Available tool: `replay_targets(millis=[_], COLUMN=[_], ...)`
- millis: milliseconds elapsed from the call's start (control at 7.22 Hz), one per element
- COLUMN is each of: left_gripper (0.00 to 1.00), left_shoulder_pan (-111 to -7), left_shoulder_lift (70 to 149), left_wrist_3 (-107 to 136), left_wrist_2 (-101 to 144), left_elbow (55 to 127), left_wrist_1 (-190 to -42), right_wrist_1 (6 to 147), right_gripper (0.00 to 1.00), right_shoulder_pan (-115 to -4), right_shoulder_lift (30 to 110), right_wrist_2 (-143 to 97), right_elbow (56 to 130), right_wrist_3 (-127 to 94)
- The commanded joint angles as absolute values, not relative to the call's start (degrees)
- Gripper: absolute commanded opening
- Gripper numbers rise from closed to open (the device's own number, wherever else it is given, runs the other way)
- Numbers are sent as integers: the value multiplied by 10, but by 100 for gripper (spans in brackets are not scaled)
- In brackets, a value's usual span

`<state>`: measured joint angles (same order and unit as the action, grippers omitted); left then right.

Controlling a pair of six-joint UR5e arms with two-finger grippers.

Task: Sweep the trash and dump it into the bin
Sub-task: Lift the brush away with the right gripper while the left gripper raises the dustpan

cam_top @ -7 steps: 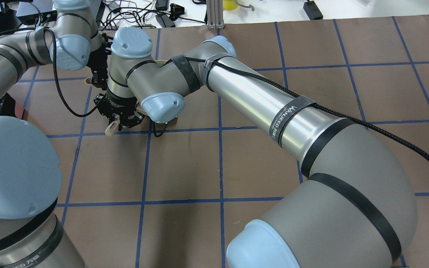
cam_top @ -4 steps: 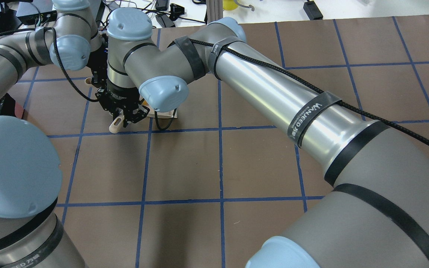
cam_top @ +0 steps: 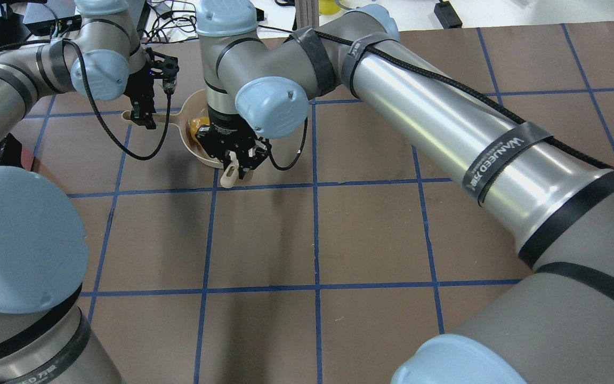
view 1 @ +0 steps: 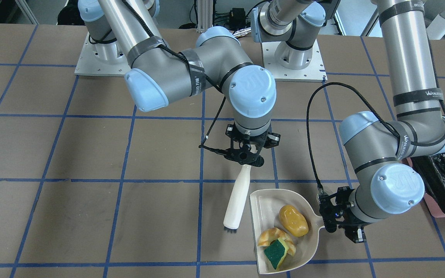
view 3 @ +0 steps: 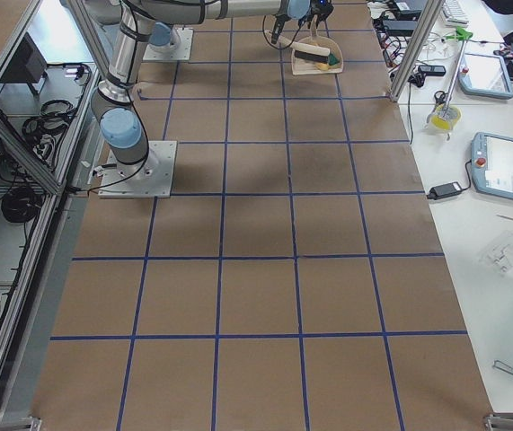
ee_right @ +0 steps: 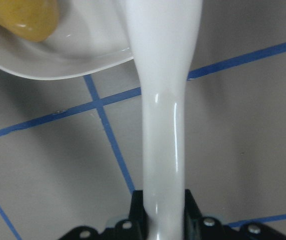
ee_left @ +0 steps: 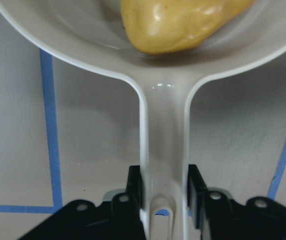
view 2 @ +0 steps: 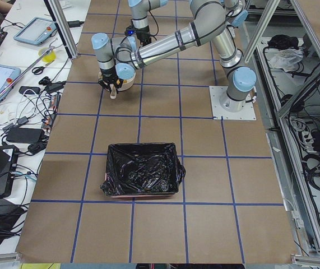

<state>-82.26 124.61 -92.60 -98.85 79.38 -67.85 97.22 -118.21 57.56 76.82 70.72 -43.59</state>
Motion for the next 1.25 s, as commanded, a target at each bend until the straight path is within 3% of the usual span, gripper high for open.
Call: replay_targets(millis=[0,277,1108], left_gripper=[0,0,0], left_shoulder_pan=[-823,-823,-796], left_shoulder_lift=[1244,1244,1227], left_wrist_3=[-926,-926,-932], left_wrist_2=[-988,-988,-919], left_elbow=[795,795,786], left_wrist_1=[-679,-679,-685], right_wrist_1=[954,942,885], right_gripper=[0,0,0], right_shoulder_pan=[-1117,-1035,-828], right_shoulder_lift=[637,675,696], right_wrist_2=[801,830,911], right_elbow=[792,844,871], right_wrist_3=[-343,-252,-43])
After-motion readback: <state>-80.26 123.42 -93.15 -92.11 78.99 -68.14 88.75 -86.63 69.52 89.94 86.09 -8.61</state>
